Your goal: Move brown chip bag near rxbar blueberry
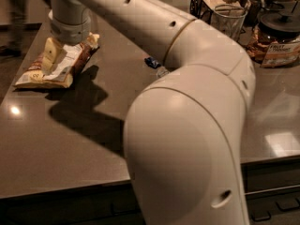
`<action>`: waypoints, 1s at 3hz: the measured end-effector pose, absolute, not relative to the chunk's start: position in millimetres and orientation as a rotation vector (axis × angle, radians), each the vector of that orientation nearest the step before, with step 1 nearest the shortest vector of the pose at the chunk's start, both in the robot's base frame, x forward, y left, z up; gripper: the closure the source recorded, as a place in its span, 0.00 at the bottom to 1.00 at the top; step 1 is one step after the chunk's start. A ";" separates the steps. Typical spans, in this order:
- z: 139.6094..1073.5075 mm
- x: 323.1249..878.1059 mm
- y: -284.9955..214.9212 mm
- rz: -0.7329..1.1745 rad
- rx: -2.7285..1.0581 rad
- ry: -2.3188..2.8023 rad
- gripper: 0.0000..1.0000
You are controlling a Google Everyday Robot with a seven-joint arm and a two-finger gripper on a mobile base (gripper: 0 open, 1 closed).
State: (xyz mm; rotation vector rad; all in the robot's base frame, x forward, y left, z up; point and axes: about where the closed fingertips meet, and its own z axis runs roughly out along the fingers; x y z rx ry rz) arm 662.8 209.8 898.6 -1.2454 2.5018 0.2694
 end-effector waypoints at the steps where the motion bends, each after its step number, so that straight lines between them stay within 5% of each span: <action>1: 878.5 661.7 234.9 0.287 -1.232 2.537 0.00; 2: 865.4 657.9 254.8 0.272 -1.237 2.555 0.00; 3: 859.0 657.0 262.6 0.224 -1.241 2.566 0.18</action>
Offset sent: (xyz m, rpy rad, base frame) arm -0.0095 0.0655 -0.0426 -0.0361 0.0466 -0.0228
